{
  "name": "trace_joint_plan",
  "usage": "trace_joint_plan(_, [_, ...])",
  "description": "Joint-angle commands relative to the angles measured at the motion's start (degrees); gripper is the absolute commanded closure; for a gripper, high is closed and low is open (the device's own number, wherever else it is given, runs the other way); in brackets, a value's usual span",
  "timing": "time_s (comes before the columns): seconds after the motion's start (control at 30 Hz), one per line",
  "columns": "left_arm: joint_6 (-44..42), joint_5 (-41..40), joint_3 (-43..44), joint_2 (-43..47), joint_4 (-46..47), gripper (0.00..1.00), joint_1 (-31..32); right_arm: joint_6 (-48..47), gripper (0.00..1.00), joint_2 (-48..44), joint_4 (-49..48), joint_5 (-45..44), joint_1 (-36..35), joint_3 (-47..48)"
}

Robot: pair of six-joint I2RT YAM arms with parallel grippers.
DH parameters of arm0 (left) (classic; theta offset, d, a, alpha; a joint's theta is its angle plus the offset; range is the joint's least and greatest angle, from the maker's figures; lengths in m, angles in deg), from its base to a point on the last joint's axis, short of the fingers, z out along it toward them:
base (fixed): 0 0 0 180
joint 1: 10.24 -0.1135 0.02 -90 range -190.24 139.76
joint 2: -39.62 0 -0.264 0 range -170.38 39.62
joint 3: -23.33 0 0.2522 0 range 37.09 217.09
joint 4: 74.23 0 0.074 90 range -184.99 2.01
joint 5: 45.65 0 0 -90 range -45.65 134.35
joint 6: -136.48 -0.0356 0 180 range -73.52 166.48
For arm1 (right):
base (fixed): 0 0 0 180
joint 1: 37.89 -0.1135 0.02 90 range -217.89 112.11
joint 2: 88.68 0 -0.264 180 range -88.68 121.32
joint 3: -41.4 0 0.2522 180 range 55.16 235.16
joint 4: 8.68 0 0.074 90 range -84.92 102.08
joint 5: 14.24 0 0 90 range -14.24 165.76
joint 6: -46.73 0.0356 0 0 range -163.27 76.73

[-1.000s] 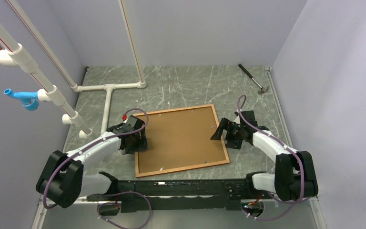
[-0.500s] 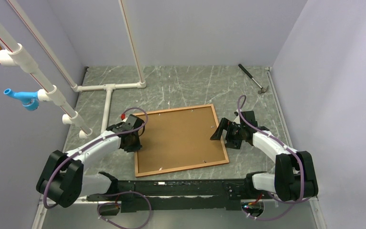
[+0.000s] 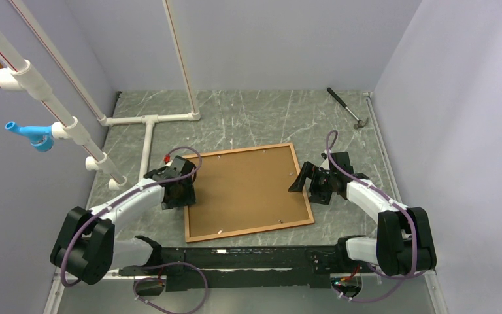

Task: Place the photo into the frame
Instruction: Install the photo frame at the center of the board.

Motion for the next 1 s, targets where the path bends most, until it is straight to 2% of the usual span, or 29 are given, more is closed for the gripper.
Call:
trace_joint_plan(0.0, [-0.26, 6.53, -1.77, -0.17, 7.45, 0.32, 0.21, 0.29, 0.01, 1.97, 1.02, 1.41, -0.76, -2.71])
trace_joint_plan(0.37, [1.45, 5.26, -3.10, 9.80, 5.38, 0.30, 0.31, 0.63, 0.01, 2.56, -0.07, 2.01, -0.82, -3.35])
trace_joint_plan(0.7, [3.00, -1.71, -0.32, -1.36, 2.69, 0.31, 0.30, 0.57, 0.01, 2.88, -0.26, 2.51, -0.98, -3.59])
trace_joint_plan(0.97, [1.93, 0.21, -1.36, -3.63, 7.56, 0.35, -1.87, 0.45, 0.01, 3.47, -0.62, 2.67, -1.19, -3.64])
